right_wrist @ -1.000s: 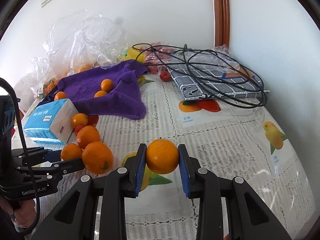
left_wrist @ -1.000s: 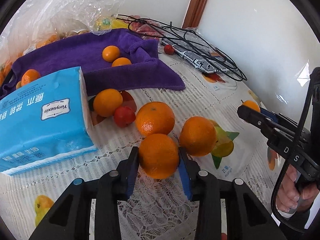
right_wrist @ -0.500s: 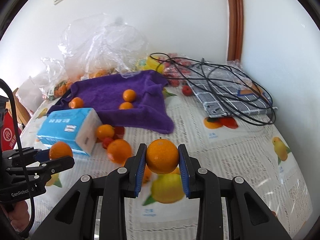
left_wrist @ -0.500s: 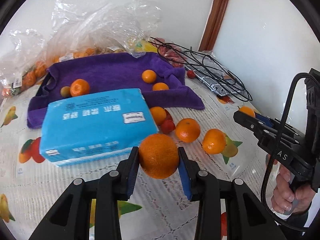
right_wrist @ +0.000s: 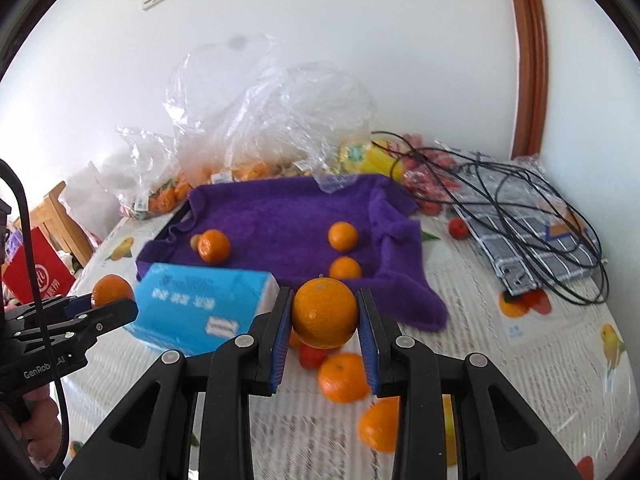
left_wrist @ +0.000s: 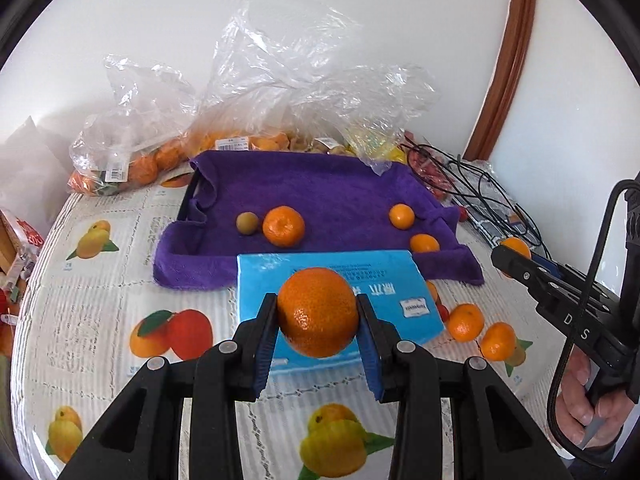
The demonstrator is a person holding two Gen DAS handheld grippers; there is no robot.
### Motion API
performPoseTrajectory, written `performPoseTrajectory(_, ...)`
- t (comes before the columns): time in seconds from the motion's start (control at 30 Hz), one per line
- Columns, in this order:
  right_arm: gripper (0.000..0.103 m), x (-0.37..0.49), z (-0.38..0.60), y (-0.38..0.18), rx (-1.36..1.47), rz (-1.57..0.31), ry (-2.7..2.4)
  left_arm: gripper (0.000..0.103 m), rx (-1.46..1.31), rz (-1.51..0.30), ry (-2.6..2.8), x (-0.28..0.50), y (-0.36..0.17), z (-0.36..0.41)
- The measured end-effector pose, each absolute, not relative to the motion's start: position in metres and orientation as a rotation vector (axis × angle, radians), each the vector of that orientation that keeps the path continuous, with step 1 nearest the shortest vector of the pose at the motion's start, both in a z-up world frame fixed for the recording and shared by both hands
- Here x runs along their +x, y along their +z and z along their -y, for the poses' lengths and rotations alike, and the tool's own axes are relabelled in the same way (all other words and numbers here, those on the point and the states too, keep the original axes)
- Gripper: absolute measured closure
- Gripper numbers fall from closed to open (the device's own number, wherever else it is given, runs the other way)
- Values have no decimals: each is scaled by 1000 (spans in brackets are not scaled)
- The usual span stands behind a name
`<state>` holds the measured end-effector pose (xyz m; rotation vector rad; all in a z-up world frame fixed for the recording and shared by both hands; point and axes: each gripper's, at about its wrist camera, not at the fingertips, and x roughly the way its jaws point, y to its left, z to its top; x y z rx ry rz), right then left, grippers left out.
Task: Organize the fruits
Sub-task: 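Carry both held oranges over the purple towel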
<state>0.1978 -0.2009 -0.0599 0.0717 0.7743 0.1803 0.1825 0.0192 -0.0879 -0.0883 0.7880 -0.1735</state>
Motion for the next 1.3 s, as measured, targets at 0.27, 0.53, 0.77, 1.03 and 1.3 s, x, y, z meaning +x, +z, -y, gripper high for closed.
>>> performPoseTrajectory(0.27,72,242,180,-39,71,-735,203,68,-141,-748,-159,226,-72,-43)
performPoseTrajectory(0.53,72,276,162,-54,85,-742,235,67,-161,-731,-117,253,-86,-60)
performPoseTrajectory(0.77,72,281,152,-76,59,-739,278,67,-170,-770,-124,255,-106,-65)
performPoseTrajectory(1.03,72,283,163,-89,57,-751,245,67,-187,-774,-131,260,-115,-67)
performPoseTrajectory(1.3,72,286,166,-98,74,-770,228,67,-199,-789,-145,264,-120,-65)
